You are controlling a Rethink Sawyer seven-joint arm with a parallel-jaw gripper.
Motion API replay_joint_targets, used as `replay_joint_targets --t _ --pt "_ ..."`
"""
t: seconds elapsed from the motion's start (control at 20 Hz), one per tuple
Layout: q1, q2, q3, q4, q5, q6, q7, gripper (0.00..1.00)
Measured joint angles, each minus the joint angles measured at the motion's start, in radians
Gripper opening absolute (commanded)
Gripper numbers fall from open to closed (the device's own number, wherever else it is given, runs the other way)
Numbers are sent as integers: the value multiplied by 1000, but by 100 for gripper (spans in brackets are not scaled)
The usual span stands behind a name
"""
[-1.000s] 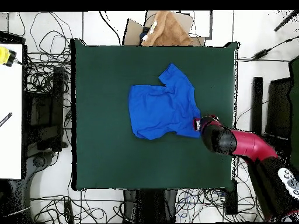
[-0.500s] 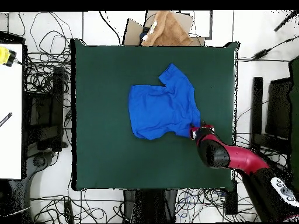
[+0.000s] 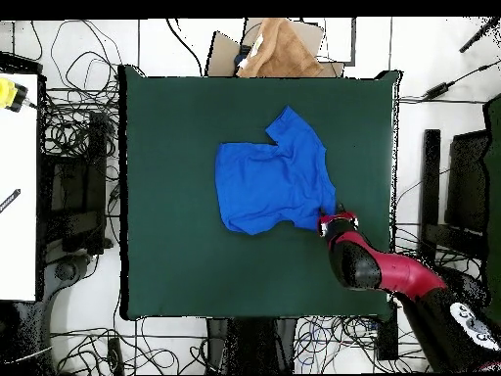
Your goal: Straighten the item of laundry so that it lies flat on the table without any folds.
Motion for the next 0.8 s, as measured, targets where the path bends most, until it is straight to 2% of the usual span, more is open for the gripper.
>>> replay_joint_targets --t 0.7,0.75,0.8 --pt "-1 5 -6 1 0 -20 0 100" --pt "-4 8 -4 3 0 -25 0 0" --pt "-5 8 -4 4 0 -26 0 0"
